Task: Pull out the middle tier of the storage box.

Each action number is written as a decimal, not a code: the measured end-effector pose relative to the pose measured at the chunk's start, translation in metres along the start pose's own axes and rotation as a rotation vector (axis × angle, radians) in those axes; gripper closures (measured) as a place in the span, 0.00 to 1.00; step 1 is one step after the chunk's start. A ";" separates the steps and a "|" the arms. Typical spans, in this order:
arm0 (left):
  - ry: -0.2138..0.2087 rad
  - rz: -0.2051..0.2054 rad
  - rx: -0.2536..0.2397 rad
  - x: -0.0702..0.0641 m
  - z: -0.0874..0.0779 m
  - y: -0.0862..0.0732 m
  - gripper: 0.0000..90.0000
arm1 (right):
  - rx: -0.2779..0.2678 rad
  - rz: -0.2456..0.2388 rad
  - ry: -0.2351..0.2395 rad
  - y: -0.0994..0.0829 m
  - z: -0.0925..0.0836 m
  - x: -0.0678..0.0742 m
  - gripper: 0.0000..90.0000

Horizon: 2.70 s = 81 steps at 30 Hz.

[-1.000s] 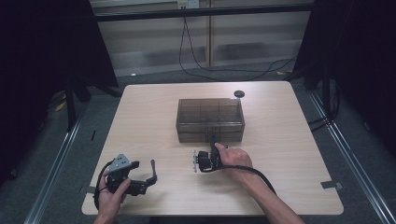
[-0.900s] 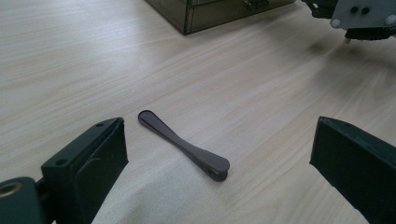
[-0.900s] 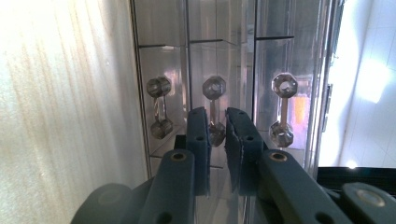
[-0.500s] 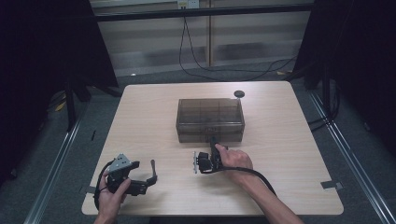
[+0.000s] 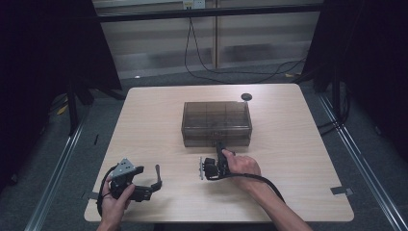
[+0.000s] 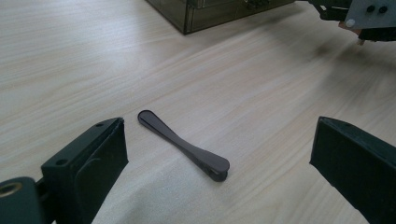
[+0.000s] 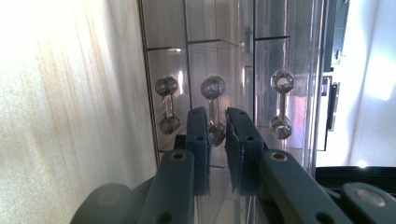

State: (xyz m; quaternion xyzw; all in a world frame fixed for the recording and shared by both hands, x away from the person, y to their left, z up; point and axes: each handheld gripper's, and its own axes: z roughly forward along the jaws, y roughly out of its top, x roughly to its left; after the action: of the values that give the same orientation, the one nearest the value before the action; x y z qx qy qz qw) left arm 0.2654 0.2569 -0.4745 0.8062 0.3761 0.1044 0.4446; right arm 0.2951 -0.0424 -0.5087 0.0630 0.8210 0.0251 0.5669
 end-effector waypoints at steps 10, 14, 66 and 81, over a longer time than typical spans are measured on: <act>0.001 0.000 0.001 0.000 0.000 0.000 0.04 | -0.003 -0.005 0.008 0.000 -0.003 0.000 0.89; 0.003 0.003 0.003 0.000 0.000 0.000 0.04 | -0.003 0.002 0.012 -0.001 -0.004 -0.001 0.89; 0.000 0.007 0.007 0.000 0.001 0.000 0.04 | -0.111 0.433 0.649 -0.053 0.004 -0.078 0.64; 0.001 0.004 0.004 0.000 0.000 0.000 0.04 | -0.129 0.425 0.806 -0.071 0.012 -0.105 0.67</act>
State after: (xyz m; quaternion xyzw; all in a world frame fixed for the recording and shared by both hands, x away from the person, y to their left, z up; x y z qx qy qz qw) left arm 0.2653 0.2564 -0.4746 0.8078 0.3748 0.1048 0.4428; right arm 0.3376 -0.1265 -0.4238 0.1796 0.9416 0.2142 0.1876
